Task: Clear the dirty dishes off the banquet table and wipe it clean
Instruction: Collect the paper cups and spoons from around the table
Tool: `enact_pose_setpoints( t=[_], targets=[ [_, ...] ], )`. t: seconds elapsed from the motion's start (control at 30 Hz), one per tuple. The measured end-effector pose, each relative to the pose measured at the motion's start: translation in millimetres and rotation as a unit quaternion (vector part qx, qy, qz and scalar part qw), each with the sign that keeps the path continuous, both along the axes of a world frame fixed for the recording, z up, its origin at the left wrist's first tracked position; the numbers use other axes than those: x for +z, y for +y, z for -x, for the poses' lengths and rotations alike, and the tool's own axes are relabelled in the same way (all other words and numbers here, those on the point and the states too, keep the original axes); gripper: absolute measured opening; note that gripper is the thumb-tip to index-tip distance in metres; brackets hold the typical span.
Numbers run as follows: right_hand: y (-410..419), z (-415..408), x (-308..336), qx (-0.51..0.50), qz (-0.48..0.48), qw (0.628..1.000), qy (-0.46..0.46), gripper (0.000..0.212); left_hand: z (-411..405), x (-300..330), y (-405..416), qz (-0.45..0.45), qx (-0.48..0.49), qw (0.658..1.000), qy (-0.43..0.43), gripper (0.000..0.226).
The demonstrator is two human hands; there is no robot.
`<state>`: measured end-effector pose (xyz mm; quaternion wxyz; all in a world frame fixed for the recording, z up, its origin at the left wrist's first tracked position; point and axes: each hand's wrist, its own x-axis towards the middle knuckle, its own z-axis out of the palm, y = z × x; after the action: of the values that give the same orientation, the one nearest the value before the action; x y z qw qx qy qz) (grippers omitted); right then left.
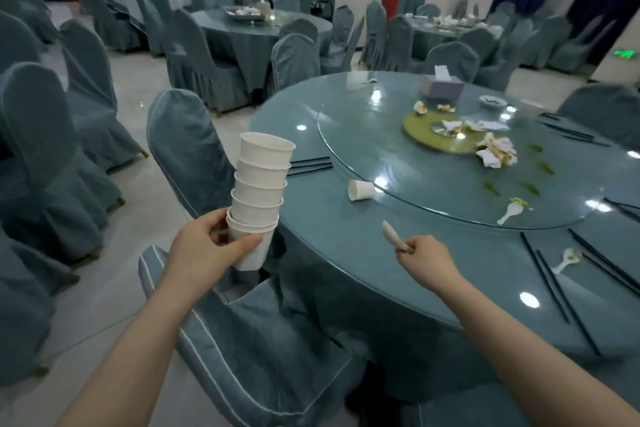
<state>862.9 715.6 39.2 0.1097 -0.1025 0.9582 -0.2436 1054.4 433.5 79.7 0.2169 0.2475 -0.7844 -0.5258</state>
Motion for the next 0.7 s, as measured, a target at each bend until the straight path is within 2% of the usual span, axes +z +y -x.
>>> enact_pose_setpoints(
  t=[0.23,0.37,0.5,0.7],
  targets=[
    [8.7,42.2,-36.3,-0.051,-0.085,0.995,0.014,0.029,39.2,-30.8,-22.8,-0.011,-0.049,0.998,-0.046,0.047],
    [-14.3,83.8,-57.5,-0.012,-0.121,0.992,0.022,0.022,68.8,-38.2,-39.2,-0.008,-0.048,0.997,-0.067,0.050],
    [-45.3,138.3,-76.7,0.048,-0.152,0.986,0.058,0.020,105.3,-53.4,-50.4,-0.026,-0.015,0.996,-0.087,0.044],
    [-89.7,225.8,-96.8,0.126,-0.119,0.981,0.088,0.040,164.0,-74.0,-53.0,-0.035,0.020,0.991,-0.131,0.046]
  ],
)
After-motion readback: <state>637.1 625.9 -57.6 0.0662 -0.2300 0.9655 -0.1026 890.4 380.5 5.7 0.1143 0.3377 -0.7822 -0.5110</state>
